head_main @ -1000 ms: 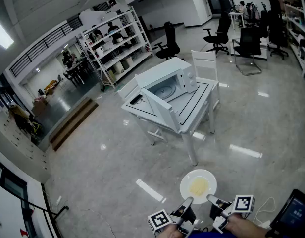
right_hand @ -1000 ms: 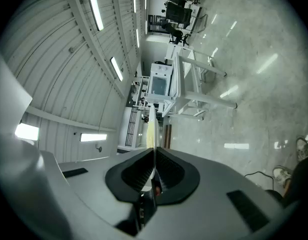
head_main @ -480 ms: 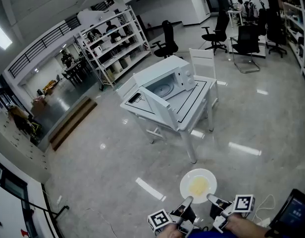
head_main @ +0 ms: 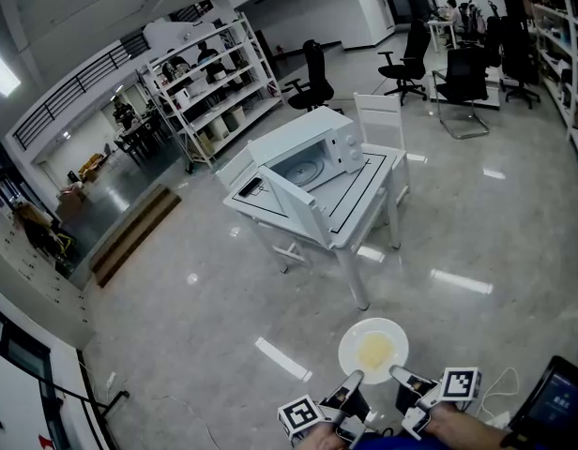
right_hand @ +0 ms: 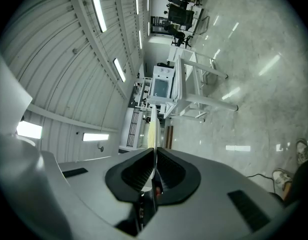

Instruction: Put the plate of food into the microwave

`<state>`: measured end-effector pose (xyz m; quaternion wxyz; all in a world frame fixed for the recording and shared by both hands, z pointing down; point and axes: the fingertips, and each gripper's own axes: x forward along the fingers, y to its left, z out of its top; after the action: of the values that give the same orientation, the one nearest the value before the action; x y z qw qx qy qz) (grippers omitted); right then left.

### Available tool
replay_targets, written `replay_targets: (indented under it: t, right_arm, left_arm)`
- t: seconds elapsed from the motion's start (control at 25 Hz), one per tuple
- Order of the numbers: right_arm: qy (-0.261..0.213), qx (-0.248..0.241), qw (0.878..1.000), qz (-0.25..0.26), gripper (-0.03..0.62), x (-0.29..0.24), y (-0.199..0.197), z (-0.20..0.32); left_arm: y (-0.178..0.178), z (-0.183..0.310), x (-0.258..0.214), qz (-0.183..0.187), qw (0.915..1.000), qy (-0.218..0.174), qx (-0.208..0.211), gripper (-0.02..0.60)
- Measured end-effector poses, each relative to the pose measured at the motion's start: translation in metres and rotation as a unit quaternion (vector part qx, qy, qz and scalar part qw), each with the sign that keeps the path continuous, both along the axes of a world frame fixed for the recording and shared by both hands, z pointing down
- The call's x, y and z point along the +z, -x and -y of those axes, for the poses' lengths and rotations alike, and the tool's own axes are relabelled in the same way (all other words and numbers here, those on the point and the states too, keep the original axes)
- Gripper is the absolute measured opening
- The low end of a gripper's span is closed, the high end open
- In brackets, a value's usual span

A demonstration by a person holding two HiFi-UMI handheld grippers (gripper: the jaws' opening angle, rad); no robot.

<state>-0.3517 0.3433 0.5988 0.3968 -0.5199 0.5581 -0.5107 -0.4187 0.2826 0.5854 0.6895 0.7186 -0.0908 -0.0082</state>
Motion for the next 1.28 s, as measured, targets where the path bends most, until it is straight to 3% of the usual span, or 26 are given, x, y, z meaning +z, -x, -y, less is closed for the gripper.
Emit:
replay_targets:
  t: [0.4,0.52,0.6,0.68,0.76,1.0,1.2,1.28]
  right_arm:
    - [0.015,0.002,1.0,-0.003,0.014,0.006,-0.023,-0.008]
    - [-0.021,0.001,1.0,0.018,0.014,-0.006,-0.029,-0.008]
    - [-0.023,-0.007,1.0,-0.006,0.014,-0.008,-0.038,-0.012]
    - [0.021,-0.012,0.999,-0.046,0.014,0.007,-0.053,-0.023]
    - [0.03,-0.014,0.998,-0.059,0.014,0.01,-0.062,-0.029]
    - [-0.021,-0.002,1.0,0.017,0.014,-0.006,-0.073,-0.026]
    - [-0.058,0.0,0.998,0.003,0.014,-0.014,-0.097,-0.014]
    - [-0.044,0.012,0.999,0.015,0.014,-0.004,-0.107,-0.011]
  left_arm:
    - [-0.017,-0.001,0.009,0.014,0.9997,-0.019,0.002,0.015]
    - [-0.027,-0.009,0.001,0.009,0.9999,-0.008,-0.003,0.015]
    - [-0.036,-0.014,0.0,0.006,0.9999,-0.01,-0.004,0.015]
    - [-0.045,-0.02,0.001,0.003,1.0,-0.004,-0.008,0.015]
    - [-0.053,-0.024,0.001,-0.001,0.9999,0.001,-0.012,0.015]
    - [-0.074,-0.025,0.001,0.001,0.9999,-0.008,-0.011,0.015]
    - [-0.099,-0.016,-0.001,-0.001,1.0,-0.004,-0.005,0.015]
    - [-0.109,-0.01,0.003,0.002,1.0,-0.008,0.003,0.015]
